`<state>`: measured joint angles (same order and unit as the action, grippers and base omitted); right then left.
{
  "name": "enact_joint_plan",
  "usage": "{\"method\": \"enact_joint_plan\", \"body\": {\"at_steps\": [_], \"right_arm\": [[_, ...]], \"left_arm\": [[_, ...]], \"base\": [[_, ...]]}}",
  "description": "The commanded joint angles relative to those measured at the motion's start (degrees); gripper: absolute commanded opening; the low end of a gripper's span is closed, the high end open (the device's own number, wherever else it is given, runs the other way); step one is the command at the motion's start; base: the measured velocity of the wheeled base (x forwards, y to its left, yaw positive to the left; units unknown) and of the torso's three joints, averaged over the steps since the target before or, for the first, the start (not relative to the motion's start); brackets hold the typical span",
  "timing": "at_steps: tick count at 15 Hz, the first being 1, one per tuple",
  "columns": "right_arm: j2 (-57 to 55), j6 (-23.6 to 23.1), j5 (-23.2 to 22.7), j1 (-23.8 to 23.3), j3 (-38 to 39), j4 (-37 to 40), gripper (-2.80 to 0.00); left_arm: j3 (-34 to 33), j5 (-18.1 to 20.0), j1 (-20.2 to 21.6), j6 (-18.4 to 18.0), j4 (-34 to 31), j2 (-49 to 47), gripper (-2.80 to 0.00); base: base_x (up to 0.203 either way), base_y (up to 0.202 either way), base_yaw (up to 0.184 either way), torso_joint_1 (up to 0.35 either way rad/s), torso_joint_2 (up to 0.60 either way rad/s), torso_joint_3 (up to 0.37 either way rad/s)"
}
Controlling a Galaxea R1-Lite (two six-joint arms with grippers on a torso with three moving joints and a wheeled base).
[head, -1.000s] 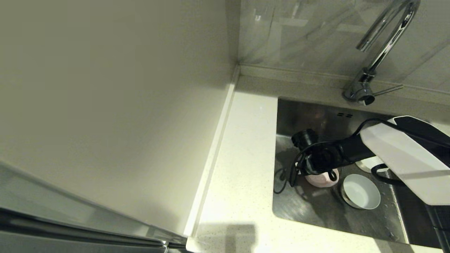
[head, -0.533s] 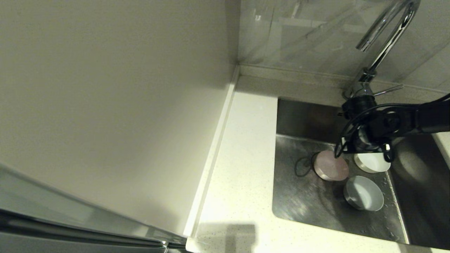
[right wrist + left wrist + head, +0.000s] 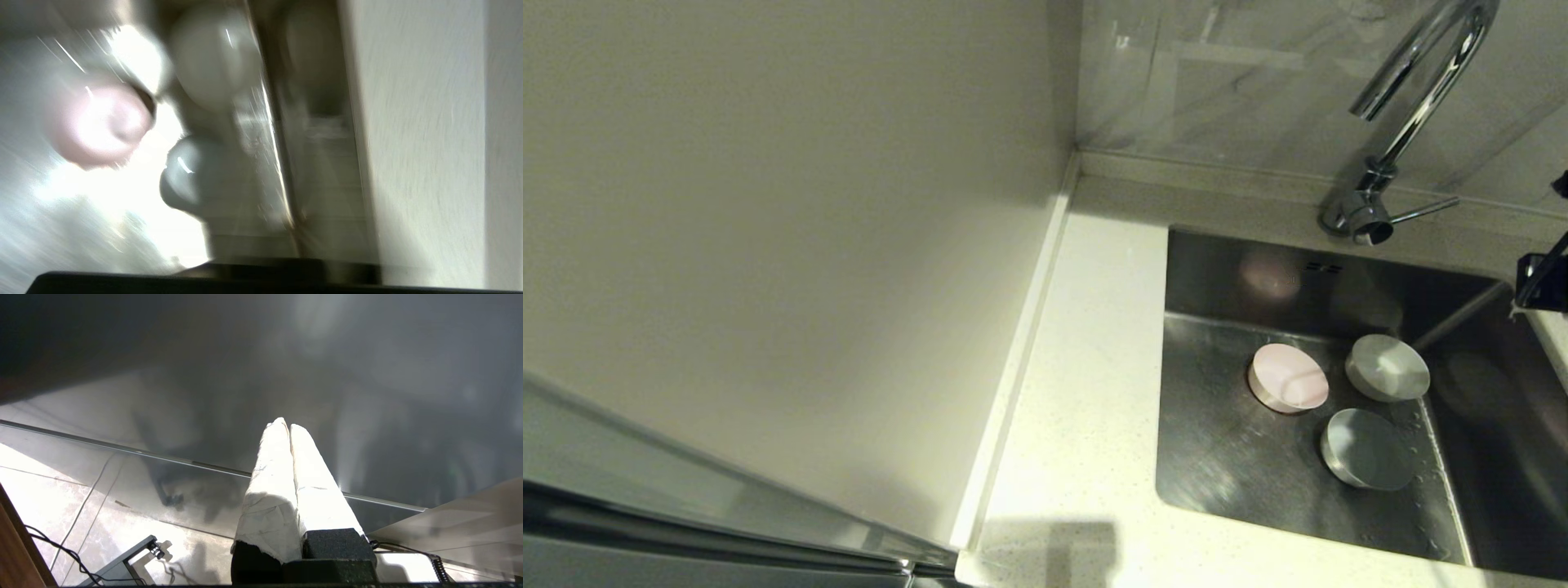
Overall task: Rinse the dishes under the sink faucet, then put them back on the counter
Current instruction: Turn on the faucet
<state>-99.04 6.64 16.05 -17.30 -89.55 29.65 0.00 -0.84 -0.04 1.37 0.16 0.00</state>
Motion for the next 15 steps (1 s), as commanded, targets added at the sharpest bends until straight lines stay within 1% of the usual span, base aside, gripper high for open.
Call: {"method": "enact_joint_plan", "body": {"at_steps": [1, 2, 3, 5, 8, 11, 13, 15], "right_arm": [[1.19, 1.64, -2.54, -0.81, -4.79, -0.89, -2.8], [-0.05, 3.43, -3.29, -0.38, -6.77, -3.47, -2.8], [-1.01, 4.16, -3.38, 0.38, -7.35, -7.43, -2.8], [-3.28, 4.18, -3.22, 1.98, -7.43, -16.11, -2.8], [-7.41, 4.05, -1.98, 5.12, -10.94, -23.4, -2.8], [-10.84, 2.25, -1.29, 6.38, -14.23, -27.09, -2.8], [-12.42, 1.61, -1.2, 7.19, -16.03, -27.28, -2.8], [-13.06, 0.73, -1.12, 7.36, -15.87, -27.28, -2.8]], "left_arm": [[0.0, -0.03, 0.04, 0.04, 0.02, 0.18, -2.8], [0.0, -0.03, 0.04, 0.04, 0.02, 0.18, -2.8], [0.0, -0.03, 0.04, 0.04, 0.02, 0.22, -2.8], [0.0, -0.03, 0.04, 0.04, 0.02, 0.18, -2.8], [0.0, -0.04, -0.02, 0.04, 0.02, 0.18, -2.8], [0.0, -0.03, 0.04, 0.04, 0.02, 0.18, -2.8], [0.0, -0.03, -0.04, 0.02, 0.02, 0.18, -2.8], [0.0, -0.03, 0.04, 0.04, 0.02, 0.18, -2.8]], "base": [[0.0, 0.0, 0.0, 0.0, 0.0, 0.0], [0.0, 0.0, 0.0, 0.0, 0.0, 0.0], [0.0, 0.0, 0.0, 0.0, 0.0, 0.0], [0.0, 0.0, 0.0, 0.0, 0.0, 0.0], [0.0, 0.0, 0.0, 0.0, 0.0, 0.0], [0.0, 0.0, 0.0, 0.0, 0.0, 0.0], [0.0, 0.0, 0.0, 0.0, 0.0, 0.0], [0.0, 0.0, 0.0, 0.0, 0.0, 0.0]]}}
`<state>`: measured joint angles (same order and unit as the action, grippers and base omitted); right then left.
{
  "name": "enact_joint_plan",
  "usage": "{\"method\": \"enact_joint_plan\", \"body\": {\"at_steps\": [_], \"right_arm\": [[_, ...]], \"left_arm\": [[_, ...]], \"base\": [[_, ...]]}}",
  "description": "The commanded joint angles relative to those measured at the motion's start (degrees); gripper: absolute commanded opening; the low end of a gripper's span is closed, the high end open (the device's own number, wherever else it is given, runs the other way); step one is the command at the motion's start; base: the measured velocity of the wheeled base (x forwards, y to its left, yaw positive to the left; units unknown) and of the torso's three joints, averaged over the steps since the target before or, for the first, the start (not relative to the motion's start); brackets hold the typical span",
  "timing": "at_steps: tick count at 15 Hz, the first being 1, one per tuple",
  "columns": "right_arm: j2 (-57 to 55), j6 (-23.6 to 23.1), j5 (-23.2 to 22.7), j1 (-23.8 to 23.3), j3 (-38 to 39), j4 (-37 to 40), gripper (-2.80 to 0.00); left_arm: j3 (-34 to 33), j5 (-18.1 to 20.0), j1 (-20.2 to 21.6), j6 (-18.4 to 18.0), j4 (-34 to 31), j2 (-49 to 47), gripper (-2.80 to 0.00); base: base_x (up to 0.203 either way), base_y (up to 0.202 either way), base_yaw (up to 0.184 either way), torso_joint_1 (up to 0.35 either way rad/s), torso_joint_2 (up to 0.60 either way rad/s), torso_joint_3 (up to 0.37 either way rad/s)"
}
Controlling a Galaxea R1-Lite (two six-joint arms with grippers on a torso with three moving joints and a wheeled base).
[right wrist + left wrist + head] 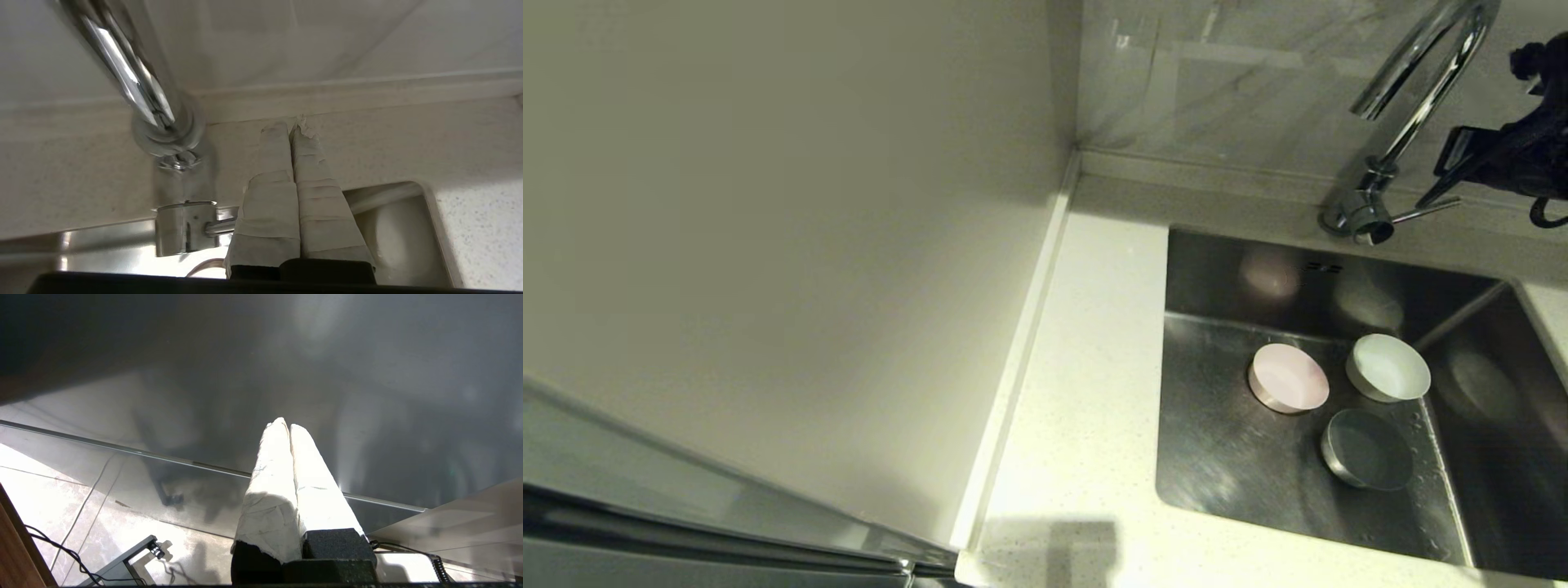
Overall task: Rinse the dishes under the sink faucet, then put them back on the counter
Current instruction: Turn on the faucet
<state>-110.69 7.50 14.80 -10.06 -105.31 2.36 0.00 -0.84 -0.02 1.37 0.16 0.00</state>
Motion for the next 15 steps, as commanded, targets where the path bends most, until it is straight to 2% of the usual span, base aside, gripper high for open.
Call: {"method": "enact_joint_plan", "body": {"at_steps": [1, 6, 9, 13, 15], "right_arm": [[-1.69, -0.2, 0.44, 0.21, 0.21, 0.02, -2.8], [-3.48, -0.66, 2.42, 1.38, 1.0, 0.43, -2.8], [-2.62, -4.7, 3.33, 1.36, 4.61, 0.62, -2.8], [0.87, -6.97, 4.32, 1.36, 9.4, 1.12, -2.8], [2.41, -6.65, 4.02, 1.44, 11.62, 0.83, -2.8]], "left_arm": [[0.0, -0.07, -0.05, 0.04, 0.02, 0.18, -2.8], [0.0, -0.03, 0.02, 0.04, 0.02, 0.18, -2.8], [0.0, -0.03, 0.02, 0.04, 0.02, 0.18, -2.8], [0.0, -0.03, 0.02, 0.04, 0.02, 0.18, -2.8], [0.0, -0.03, 0.0, -0.03, 0.02, 0.18, -2.8]], "base": [[0.0, 0.0, 0.0, 0.0, 0.0, 0.0], [0.0, 0.0, 0.0, 0.0, 0.0, 0.0], [0.0, 0.0, 0.0, 0.0, 0.0, 0.0], [0.0, 0.0, 0.0, 0.0, 0.0, 0.0], [0.0, 0.0, 0.0, 0.0, 0.0, 0.0]]}}
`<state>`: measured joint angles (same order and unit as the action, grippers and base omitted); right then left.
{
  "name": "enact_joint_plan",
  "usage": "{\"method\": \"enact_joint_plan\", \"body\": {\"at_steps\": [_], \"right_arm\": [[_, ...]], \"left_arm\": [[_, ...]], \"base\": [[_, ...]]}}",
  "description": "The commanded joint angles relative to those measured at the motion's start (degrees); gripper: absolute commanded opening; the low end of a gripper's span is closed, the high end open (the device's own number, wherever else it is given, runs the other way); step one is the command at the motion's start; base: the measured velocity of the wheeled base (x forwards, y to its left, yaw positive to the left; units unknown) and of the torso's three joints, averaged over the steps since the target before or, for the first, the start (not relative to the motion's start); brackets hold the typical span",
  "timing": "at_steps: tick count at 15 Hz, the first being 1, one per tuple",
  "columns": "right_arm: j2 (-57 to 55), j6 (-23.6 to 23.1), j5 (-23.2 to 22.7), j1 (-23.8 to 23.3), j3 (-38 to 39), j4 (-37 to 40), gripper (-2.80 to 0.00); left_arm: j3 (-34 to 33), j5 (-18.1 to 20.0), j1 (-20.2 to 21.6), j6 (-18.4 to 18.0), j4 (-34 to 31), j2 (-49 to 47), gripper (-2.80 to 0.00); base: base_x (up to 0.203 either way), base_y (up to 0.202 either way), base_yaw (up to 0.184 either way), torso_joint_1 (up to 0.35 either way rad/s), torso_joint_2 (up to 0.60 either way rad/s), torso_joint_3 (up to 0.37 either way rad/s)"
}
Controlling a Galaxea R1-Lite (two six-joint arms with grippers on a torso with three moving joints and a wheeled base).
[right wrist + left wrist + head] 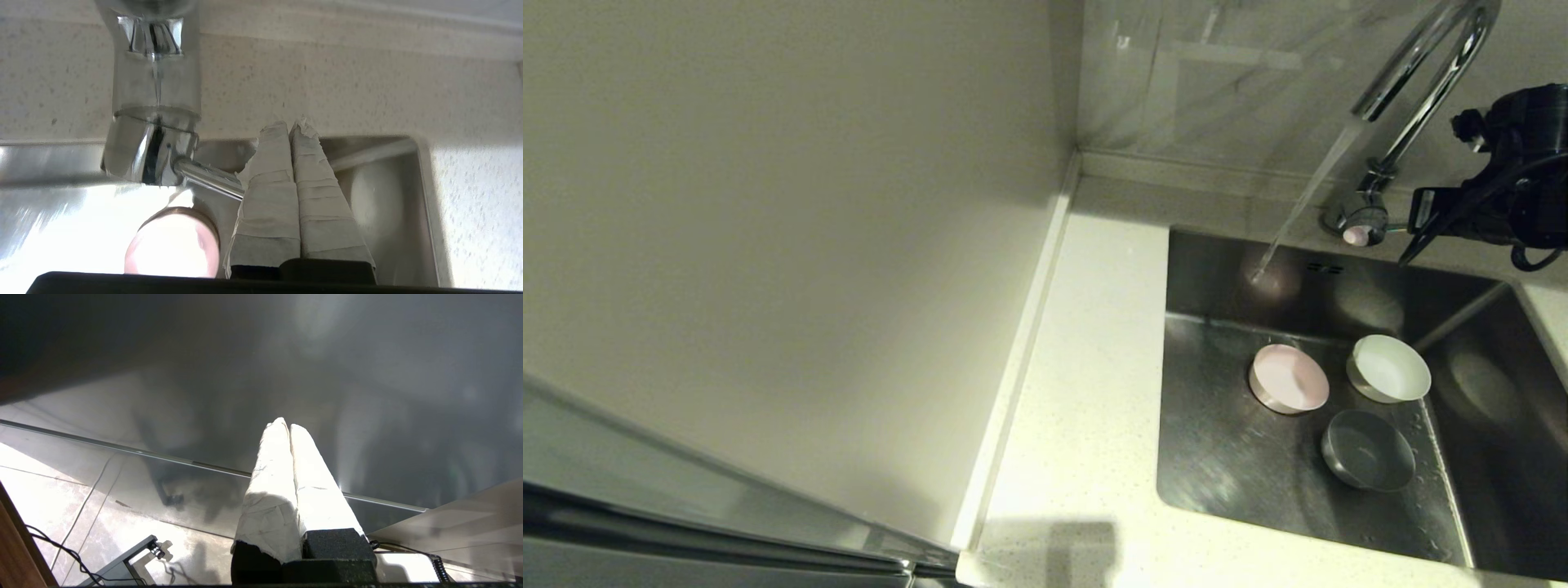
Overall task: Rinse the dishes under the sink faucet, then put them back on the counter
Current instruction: Turn on the faucet, then wait for the water to rinse the bowl
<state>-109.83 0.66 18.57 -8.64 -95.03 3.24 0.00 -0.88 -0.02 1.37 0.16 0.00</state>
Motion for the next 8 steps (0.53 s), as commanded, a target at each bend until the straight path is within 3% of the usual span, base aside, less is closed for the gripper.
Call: {"method": "enact_joint_plan", "body": {"at_steps": [1, 5, 8], "right_arm": [[1.64, 0.86, 0.24, 0.03, 0.86, -0.07, -2.8], [2.32, 2.68, 0.4, -1.47, -8.08, 0.38, -2.8], [6.91, 3.21, 0.32, -7.91, -9.27, 0.8, -2.8]], "left_arm": [[0.0, 0.0, 0.0, 0.04, 0.02, 0.18, -2.8], [0.0, 0.0, 0.02, 0.04, 0.02, 0.18, -2.8], [0.0, 0.0, 0.02, 0.04, 0.02, 0.18, -2.8]], "base": [[0.0, 0.0, 0.0, 0.0, 0.0, 0.0], [0.0, 0.0, 0.0, 0.0, 0.0, 0.0], [0.0, 0.0, 0.0, 0.0, 0.0, 0.0]]}}
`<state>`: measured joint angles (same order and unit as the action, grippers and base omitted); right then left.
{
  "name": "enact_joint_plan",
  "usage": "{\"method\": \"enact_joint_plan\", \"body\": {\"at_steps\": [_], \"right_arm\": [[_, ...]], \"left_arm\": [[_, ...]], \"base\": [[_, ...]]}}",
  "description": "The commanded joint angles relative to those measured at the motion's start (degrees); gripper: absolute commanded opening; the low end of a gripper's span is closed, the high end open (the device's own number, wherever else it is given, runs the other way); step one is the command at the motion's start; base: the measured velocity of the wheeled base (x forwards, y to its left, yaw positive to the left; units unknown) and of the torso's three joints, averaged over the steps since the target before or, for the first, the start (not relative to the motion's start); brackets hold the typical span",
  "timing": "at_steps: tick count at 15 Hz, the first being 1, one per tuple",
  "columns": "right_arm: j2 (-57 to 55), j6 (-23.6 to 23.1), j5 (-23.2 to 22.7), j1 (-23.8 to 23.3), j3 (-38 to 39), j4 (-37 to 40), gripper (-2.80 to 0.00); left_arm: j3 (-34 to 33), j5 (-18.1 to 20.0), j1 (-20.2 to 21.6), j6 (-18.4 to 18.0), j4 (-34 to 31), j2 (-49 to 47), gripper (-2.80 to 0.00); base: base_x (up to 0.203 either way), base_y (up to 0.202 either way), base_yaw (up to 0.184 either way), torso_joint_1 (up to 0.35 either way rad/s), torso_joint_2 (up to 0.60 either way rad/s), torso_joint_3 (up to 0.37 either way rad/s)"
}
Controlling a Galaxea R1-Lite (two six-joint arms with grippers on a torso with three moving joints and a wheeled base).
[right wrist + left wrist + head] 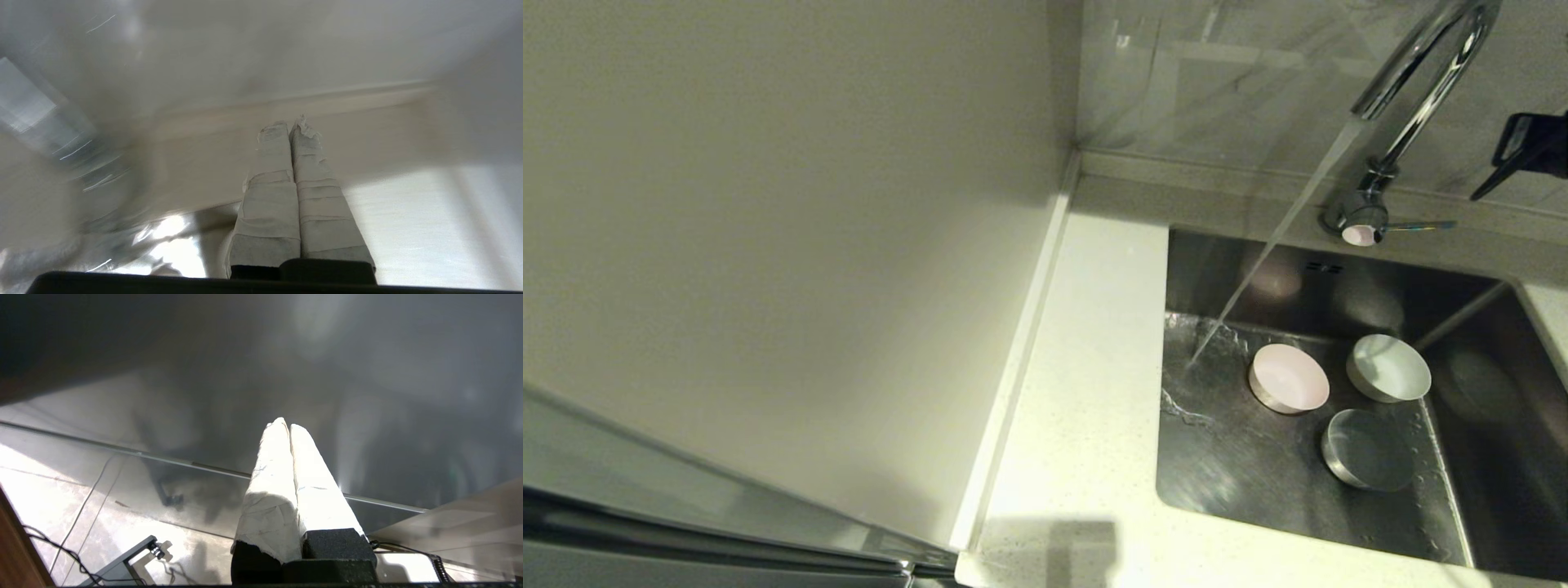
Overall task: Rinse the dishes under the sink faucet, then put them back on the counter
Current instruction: Wait for the water to rinse the bowl
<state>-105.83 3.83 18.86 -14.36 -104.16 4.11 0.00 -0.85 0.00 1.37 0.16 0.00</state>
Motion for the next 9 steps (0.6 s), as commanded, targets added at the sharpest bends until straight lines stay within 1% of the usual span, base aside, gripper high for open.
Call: {"method": "enact_joint_plan", "body": {"at_steps": [1, 3, 6, 8, 9], "right_arm": [[4.86, -0.12, -0.09, -4.19, 2.7, -0.31, -2.8], [9.02, -0.96, -0.09, -6.93, 13.73, -2.28, -2.8], [15.6, -1.79, -0.08, -10.61, 36.68, -8.01, -2.8], [21.14, -1.93, -0.34, -11.87, 51.93, -12.25, -2.8], [24.68, -2.21, -0.61, -11.24, 58.65, -14.79, -2.8]], "left_arm": [[0.0, -0.03, -0.01, 0.03, 0.02, 0.26, -2.8], [0.0, -0.03, -0.06, 0.03, 0.02, 0.19, -2.8], [0.0, -0.03, 0.0, 0.03, 0.02, 0.18, -2.8], [0.0, -0.03, -0.01, 0.03, 0.02, 0.18, -2.8], [0.0, -0.03, 0.0, -0.06, 0.02, 0.18, -2.8]], "base": [[0.0, 0.0, 0.0, 0.0, 0.0, 0.0], [0.0, 0.0, 0.0, 0.0, 0.0, 0.0], [0.0, 0.0, 0.0, 0.0, 0.0, 0.0], [0.0, 0.0, 0.0, 0.0, 0.0, 0.0], [0.0, 0.0, 0.0, 0.0, 0.0, 0.0]]}}
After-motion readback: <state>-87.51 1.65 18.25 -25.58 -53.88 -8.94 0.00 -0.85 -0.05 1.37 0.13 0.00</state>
